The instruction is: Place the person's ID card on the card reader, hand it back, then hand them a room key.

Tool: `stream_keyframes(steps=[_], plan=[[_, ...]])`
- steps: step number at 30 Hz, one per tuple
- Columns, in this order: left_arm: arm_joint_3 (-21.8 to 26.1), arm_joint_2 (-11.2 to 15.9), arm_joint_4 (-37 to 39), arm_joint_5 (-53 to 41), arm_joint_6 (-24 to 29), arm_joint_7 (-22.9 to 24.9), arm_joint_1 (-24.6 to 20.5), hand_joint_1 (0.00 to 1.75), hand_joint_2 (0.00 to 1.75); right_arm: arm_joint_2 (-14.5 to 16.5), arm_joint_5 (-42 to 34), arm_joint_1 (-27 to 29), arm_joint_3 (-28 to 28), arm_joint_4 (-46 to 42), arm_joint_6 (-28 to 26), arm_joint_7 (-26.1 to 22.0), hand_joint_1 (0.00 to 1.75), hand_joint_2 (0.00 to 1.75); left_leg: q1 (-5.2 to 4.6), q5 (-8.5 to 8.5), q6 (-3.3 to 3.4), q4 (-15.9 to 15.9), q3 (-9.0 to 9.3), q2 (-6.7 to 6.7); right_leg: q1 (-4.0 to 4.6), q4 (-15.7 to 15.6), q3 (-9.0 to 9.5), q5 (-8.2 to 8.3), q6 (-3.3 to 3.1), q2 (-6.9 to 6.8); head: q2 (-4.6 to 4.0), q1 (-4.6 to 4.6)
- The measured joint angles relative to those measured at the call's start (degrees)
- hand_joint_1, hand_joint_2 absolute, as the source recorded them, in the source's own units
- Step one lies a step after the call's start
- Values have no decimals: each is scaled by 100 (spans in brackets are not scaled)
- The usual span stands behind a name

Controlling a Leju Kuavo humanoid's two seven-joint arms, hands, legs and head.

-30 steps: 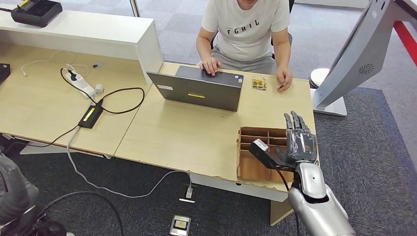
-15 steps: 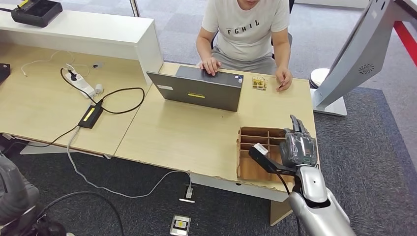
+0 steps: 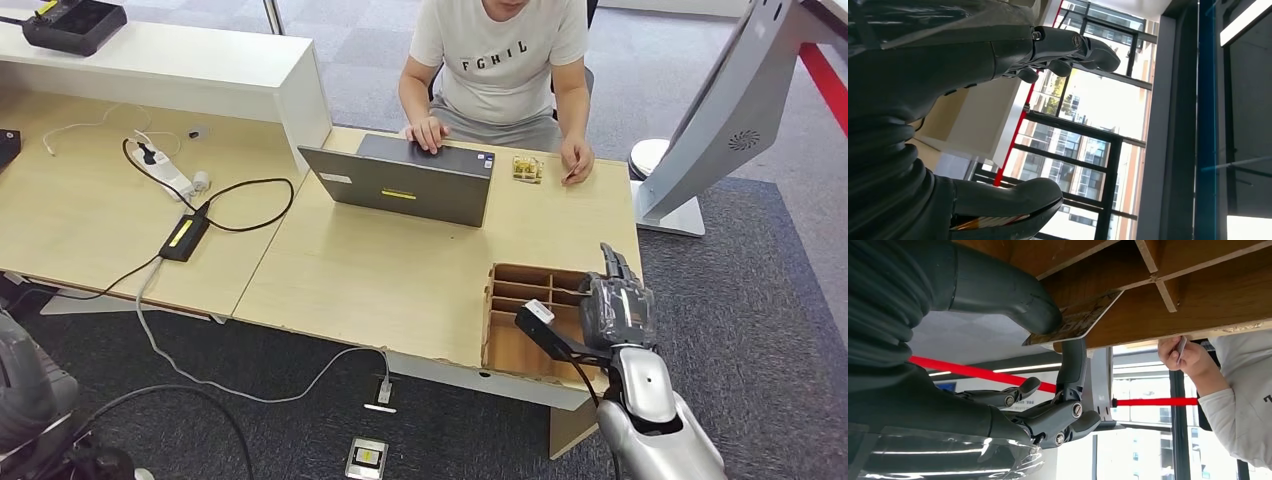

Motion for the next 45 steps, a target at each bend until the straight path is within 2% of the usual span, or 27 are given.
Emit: stream_keyframes(steps=[5, 10, 17, 23, 32, 45], plan=[[-42, 45, 2, 46, 33, 0, -45, 0, 175, -22, 1, 13, -2, -4, -37, -26, 175, 175, 0, 0, 0, 0, 0, 0, 0, 0, 2, 0, 0, 0, 0, 0], [-46, 38, 2, 10, 33, 0, -56, 0, 175, -3, 20, -7, 4, 4, -106, -131, 175, 175, 0, 0, 0, -1, -5, -1, 0, 0, 5, 0, 0, -1, 0, 0], [11, -147, -51, -191, 0, 0, 21, 0, 175, 183, 43, -179, 47, 73, -251, -261, 175, 175, 1, 0, 0, -1, -10, -1, 0, 1, 4, 0, 0, -2, 0, -1], [58, -245, -69, -229, -119, 0, 107, 0, 175, 287, 74, -436, 91, 20, -561, -144, 175, 175, 1, 1, 0, -1, -6, -1, 0, 1, 4, 0, 0, -2, 0, -2], [67, -254, -36, -102, -286, 0, 111, 0, 175, 258, 106, -608, 66, -415, -697, 90, 175, 175, 0, 3, 0, 0, -1, 0, 0, 1, 4, 1, 0, -2, 0, 0], [65, -250, 7, 46, -207, 0, 1, 0, 175, 204, 88, -741, 1, -907, -733, 128, 175, 175, 0, 3, 0, 0, -3, -1, 0, 1, 4, 2, 0, -1, 0, -1]])
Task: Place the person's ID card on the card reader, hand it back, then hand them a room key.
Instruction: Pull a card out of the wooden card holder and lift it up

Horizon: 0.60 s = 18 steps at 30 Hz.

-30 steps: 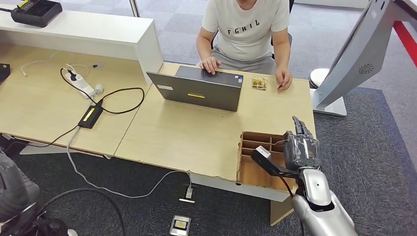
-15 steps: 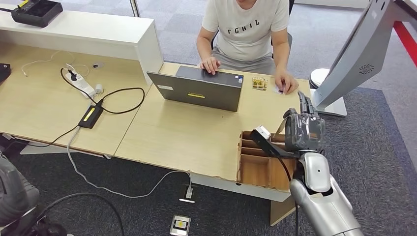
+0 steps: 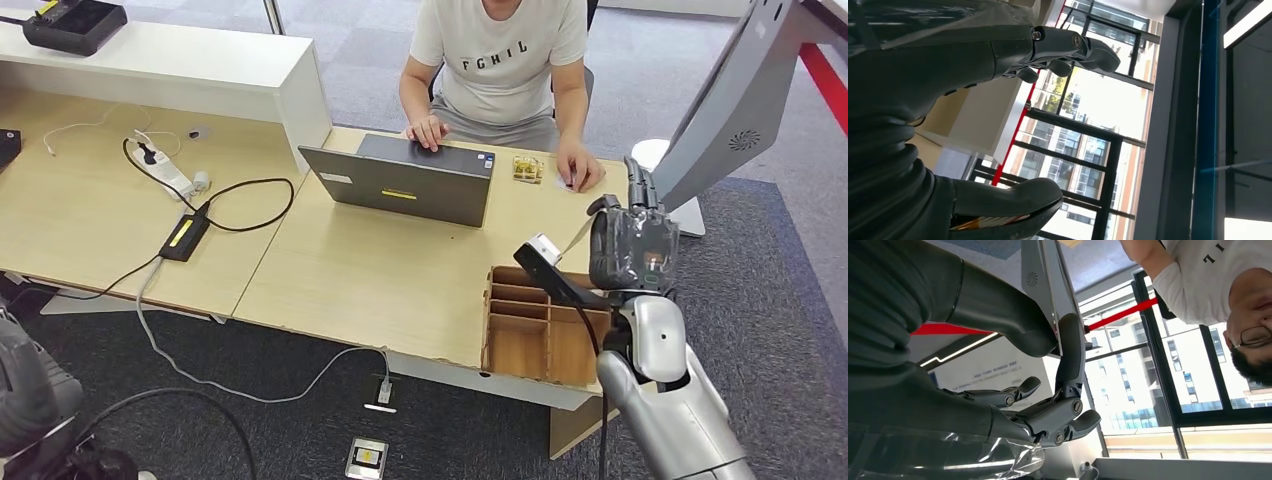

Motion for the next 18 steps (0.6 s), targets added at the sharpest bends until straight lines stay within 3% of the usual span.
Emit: stream_keyframes(steps=[9, 18], plan=[[-30, 31, 58, 76, 323, 0, -177, 0, 175, 153, 125, -562, 42, 250, -14, -18, 175, 175, 0, 4, 0, 0, -4, 0, 0, 0, -1, 4, 0, -1, 0, 0], [-315, 259, 38, 48, 1282, 0, -196, 0, 175, 525, 616, -1323, 148, 1020, 70, 152, 175, 175, 1, 6, -1, 0, -6, -1, 0, 2, -3, 4, 0, 0, 0, 1]])
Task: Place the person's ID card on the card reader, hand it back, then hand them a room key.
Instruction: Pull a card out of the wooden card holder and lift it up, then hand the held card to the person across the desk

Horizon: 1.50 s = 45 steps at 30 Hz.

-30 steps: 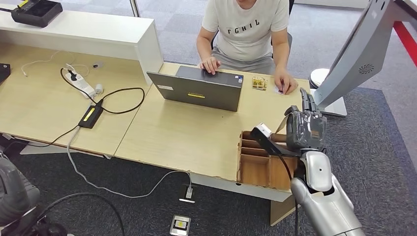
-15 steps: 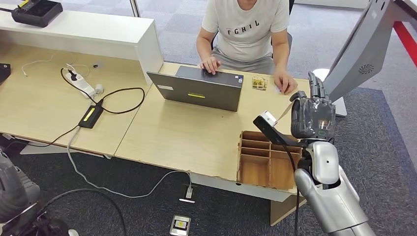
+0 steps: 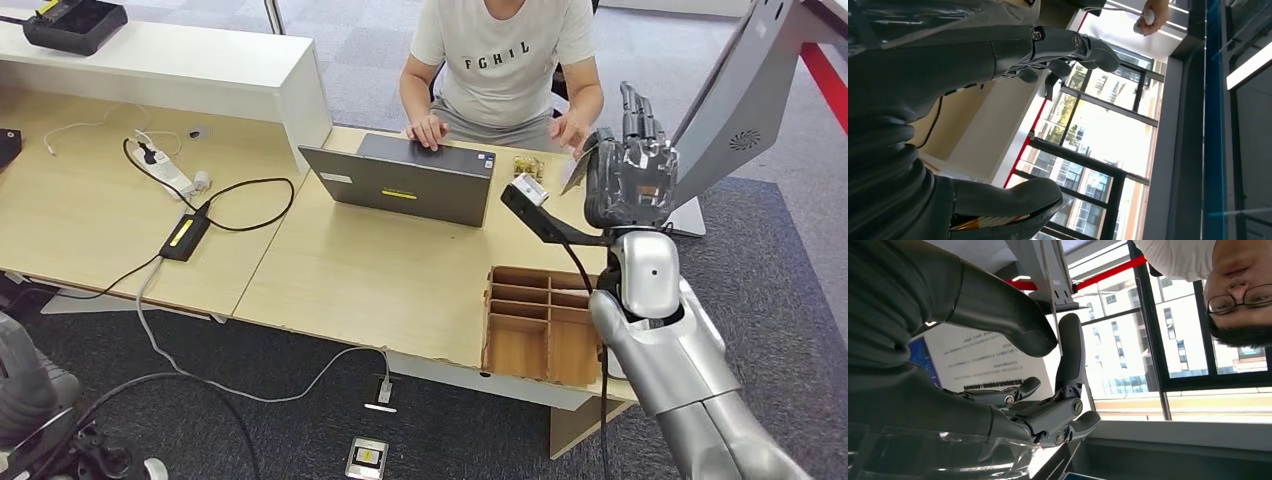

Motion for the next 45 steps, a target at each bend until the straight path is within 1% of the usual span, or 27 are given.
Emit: stream_keyframes(steps=[8, 15, 20, 25, 37, 41, 45], plan=[[-196, 187, -97, -119, 290, 0, 13, 0, 175, 386, 460, -418, 153, 630, 200, 181, 175, 175, 0, 3, -1, 0, -1, -1, 0, 2, 0, 0, 0, 0, 0, 0], [-384, 431, -223, -91, 632, 0, 55, 0, 175, 624, 557, -782, 252, 1109, 417, 353, 175, 175, 0, 3, -1, 0, 0, -1, 0, 2, -2, 0, 0, -1, 0, 1], [-497, 632, -266, 33, 655, 0, 30, 0, 175, 695, 580, -963, 291, 1368, 454, 356, 175, 175, 0, 3, -1, 0, 1, -1, 0, 2, -2, 0, 0, -1, 0, 1], [-568, 789, -286, 92, 656, 0, -14, 0, 175, 728, 585, -1023, 323, 1570, 423, 355, 175, 175, 0, 3, -1, 0, 1, -1, 0, 2, -2, 1, 0, -1, 0, 1], [-666, 1008, -333, 102, 652, 0, 41, 0, 175, 735, 558, -1056, 394, 1934, 423, 358, 175, 175, 0, 3, -1, 1, 2, -2, 0, 2, -2, 0, 0, 0, 0, 1], [-674, 1050, -340, 159, 568, 0, 37, 0, 175, 712, 548, -1057, 412, 2017, 439, 378, 2, 175, 0, 3, -1, 1, 3, -1, 0, 2, -2, 1, 0, 0, 0, 0], [-675, 1054, -340, 178, 484, 0, 35, 0, 175, 684, 527, -1057, 419, 2072, 428, 386, 0, 175, 0, 3, -1, 1, 3, -1, 0, 2, -2, 1, 0, 0, 0, 1]])
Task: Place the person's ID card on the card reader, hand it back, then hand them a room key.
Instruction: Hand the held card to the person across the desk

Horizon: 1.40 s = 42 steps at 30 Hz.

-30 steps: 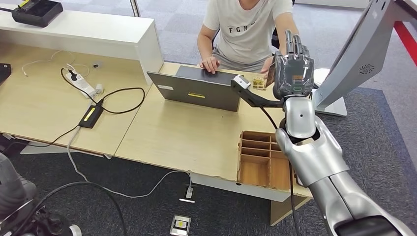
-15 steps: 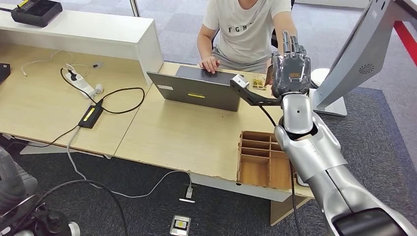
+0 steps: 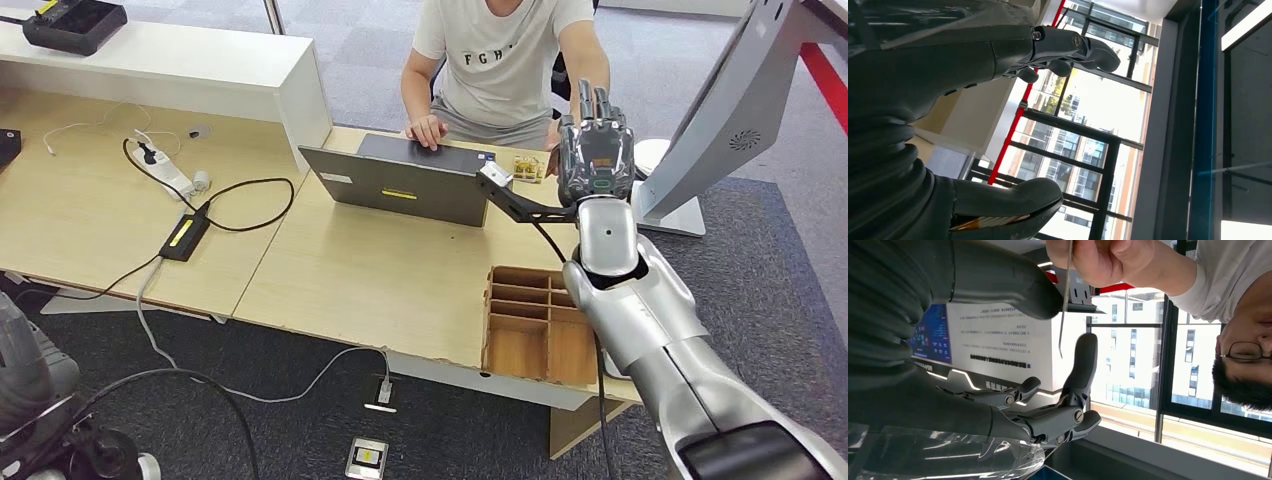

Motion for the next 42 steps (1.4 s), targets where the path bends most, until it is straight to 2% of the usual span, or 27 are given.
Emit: stream_keyframes(steps=[10, 13, 16, 26, 28, 31, 33, 37, 42], plan=[[0, 0, -4, 3, -20, 0, 1, 0, 175, -8, -11, 0, 3, 25, -9, -4, 0, 175, 0, 0, 0, 0, 0, 0, 0, 0, 0, 0, 0, 0, 0, -1], [-3, 1, -13, -32, -14, 0, 6, 0, 175, 2, -216, 54, 4, -85, -405, -251, 0, 175, 0, 0, 0, 0, 0, 0, 0, 0, 0, 0, 0, 0, 0, -1], [-12, 7, -34, -166, 127, 0, 26, 0, 175, 11, -513, 369, 1, -686, -933, -656, 0, 175, 1, 0, 0, 0, 2, 1, 2, 0, 1, 0, 0, 0, 0, -1], [15, -27, -61, -577, 187, 0, 154, 0, 175, -265, -1278, 1858, 8, -2703, -1035, -1025, 0, 175, 0, -2, -1, -1, 0, 1, 1, -2, 0, -1, 0, 1, 0, -1], [72, -137, -105, -846, 187, -1, 194, 0, 175, -311, -1786, 2125, 15, -3007, -1055, -1235, 0, 175, 1, -3, -1, -2, 0, 1, 1, -2, 1, -1, 0, 1, 0, -1], [226, -438, -246, -1479, 187, -5, 329, 0, 175, -330, -3420, 2598, 30, -3399, -1028, -1870, 0, 175, 1, -4, -1, -3, -3, 1, 1, -2, 1, -3, 0, 0, 0, -1], [304, -638, -347, -1726, 187, -8, 435, 0, 175, -330, -4152, 2870, 44, -3589, -1019, -2166, 0, 175, 1, -4, -1, -3, -6, 0, 1, -2, -1, -3, 0, 0, 0, -1], [422, -940, -468, -1821, 187, -3, 539, 5, 175, -335, -4402, 3128, 75, -3873, -1022, -2311, 0, 175, 1, -4, -1, -3, -7, 1, 0, -2, -2, -4, -1, 0, 0, -1], [479, -1280, -492, -2250, 189, 75, 666, 5, 175, -349, -5233, 3467, 92, -4237, -1195, -2779, 0, 175, 1, -3, -1, -3, -3, 1, 1, -2, 0, -4, -1, 0, 0, -1]])
